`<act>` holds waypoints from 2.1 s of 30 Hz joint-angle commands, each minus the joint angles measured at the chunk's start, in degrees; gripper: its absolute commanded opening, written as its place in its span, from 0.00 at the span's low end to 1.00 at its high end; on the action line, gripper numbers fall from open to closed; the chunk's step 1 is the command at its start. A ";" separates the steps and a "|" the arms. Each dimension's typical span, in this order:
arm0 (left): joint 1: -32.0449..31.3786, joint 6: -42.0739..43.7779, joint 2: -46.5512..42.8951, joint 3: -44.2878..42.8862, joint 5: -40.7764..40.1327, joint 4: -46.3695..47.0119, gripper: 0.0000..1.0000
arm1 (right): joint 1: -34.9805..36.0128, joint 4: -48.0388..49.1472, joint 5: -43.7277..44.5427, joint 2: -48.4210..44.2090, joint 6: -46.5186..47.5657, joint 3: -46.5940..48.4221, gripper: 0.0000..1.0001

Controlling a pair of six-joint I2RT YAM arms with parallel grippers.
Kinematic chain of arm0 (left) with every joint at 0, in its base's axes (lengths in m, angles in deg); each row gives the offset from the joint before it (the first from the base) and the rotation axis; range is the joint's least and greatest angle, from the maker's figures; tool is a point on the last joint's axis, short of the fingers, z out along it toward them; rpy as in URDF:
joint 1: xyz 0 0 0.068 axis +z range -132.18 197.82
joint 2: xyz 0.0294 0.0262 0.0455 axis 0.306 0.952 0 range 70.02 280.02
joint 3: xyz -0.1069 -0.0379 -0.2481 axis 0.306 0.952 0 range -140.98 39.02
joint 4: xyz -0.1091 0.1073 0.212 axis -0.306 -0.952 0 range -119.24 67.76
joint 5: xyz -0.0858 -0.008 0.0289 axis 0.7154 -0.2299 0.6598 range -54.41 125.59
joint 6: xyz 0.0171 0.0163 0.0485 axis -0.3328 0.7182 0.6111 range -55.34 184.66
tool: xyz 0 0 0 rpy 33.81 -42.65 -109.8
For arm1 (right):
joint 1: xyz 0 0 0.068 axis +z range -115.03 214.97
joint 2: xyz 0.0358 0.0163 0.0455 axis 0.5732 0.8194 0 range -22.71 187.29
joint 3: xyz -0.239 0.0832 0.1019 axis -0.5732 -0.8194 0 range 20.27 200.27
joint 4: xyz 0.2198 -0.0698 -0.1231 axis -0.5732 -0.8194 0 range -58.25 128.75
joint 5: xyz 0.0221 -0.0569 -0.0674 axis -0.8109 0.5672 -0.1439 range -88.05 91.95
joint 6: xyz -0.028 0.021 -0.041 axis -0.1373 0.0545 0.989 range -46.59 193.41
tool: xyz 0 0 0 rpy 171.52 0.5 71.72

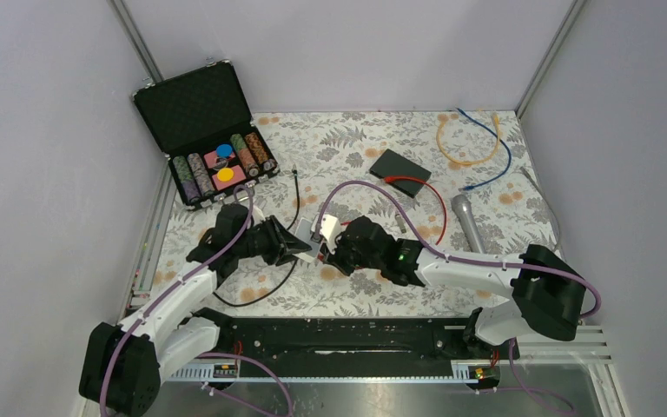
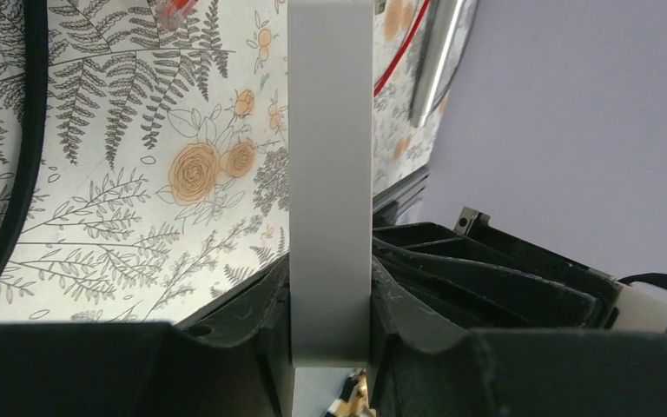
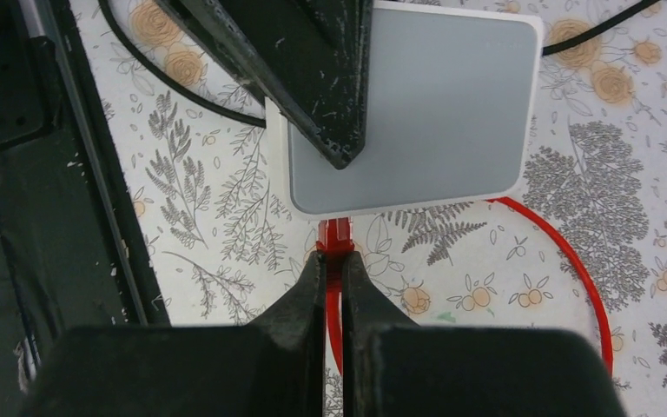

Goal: Insert the plug into the switch port
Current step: Insert the connector into the switch port.

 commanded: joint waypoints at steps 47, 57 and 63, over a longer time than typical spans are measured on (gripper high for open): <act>3.95 7.73 -0.26 -7.11 16.75 9.49 0.00 | -24.90 9.48 -56.53 4.63 -43.19 4.47 0.73; 3.96 6.87 -0.50 -7.17 17.84 11.24 0.00 | -24.89 21.61 -60.08 8.12 -52.22 3.42 0.67; 3.95 5.89 -1.01 -6.54 18.86 13.37 0.00 | -24.93 27.61 -60.28 9.46 -56.75 2.74 0.55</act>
